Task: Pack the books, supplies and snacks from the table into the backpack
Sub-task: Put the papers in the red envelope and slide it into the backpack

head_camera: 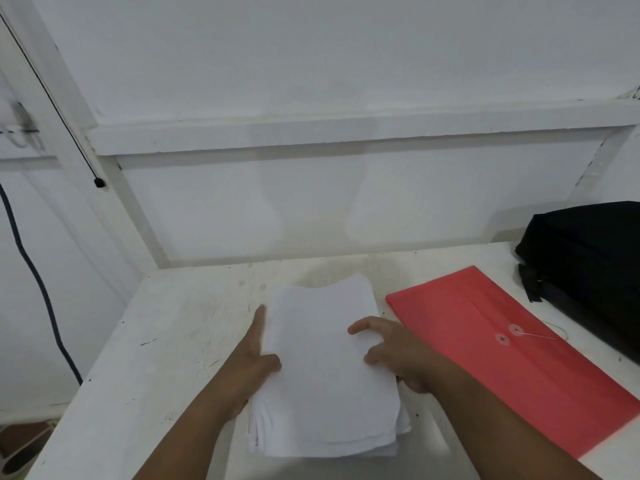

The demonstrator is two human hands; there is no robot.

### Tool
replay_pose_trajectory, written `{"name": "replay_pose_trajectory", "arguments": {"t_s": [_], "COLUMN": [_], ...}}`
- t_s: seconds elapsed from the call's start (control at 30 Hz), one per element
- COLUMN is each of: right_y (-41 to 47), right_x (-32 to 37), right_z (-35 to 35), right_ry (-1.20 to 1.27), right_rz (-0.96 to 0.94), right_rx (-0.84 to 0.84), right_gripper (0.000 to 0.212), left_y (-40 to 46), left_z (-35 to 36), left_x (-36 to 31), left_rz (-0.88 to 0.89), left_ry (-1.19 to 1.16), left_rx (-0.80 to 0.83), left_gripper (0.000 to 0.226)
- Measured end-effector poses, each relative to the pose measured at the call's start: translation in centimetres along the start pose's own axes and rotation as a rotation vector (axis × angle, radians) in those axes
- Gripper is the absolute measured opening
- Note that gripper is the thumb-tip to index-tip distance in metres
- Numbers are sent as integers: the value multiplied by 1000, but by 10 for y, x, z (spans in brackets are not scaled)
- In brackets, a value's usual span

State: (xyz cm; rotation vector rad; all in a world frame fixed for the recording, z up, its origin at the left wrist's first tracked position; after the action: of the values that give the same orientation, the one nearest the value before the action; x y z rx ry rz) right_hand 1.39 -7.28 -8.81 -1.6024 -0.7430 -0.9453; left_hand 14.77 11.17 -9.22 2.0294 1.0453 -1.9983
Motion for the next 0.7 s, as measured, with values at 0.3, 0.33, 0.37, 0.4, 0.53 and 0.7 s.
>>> {"name": "replay_pose_trajectory", "arguments": {"t_s": [0.3,0.33,0.37,0.4,0.53,0.7], "right_y": [-66,-61,-55,-47,-46,-59], "right_x": [113,101,87,72,50,50], "right_z": [-6,-3,0,3,1,-7], "right_ry": [-699,-706,-712,-715,-701,-681], "right_rz": [-853,-846,-822,-787,-711,-699], "right_rx": [-701,-705,-688,-662,-633,-627], "right_gripper": [38,35,33,32,37,36], "left_y": [-52,-50,-45,-40,-33,-28], "left_z": [10,14,19,25,33,42], "left_x": [-125,-120,-110,-100,-77,-76], "left_rz": [867,878,868,840,724,646], "left_ry": [626,624,613,602,573,528], "left_rx": [-659,-659,-631,-592,-575,-574], "left_gripper": [41,41,43,45,54,56]}}
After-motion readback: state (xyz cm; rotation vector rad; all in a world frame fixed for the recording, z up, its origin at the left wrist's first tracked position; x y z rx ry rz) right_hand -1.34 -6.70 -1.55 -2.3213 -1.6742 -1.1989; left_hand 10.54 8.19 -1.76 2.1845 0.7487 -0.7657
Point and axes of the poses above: each hand's wrist, its own y-axis towards the middle knuckle, its own z-axis out of the palm, x = y × z, the point moved 10 cm from there along y, towards the middle knuckle, and after that the axes turned 8 degrees about x, right-handed, at the moved point
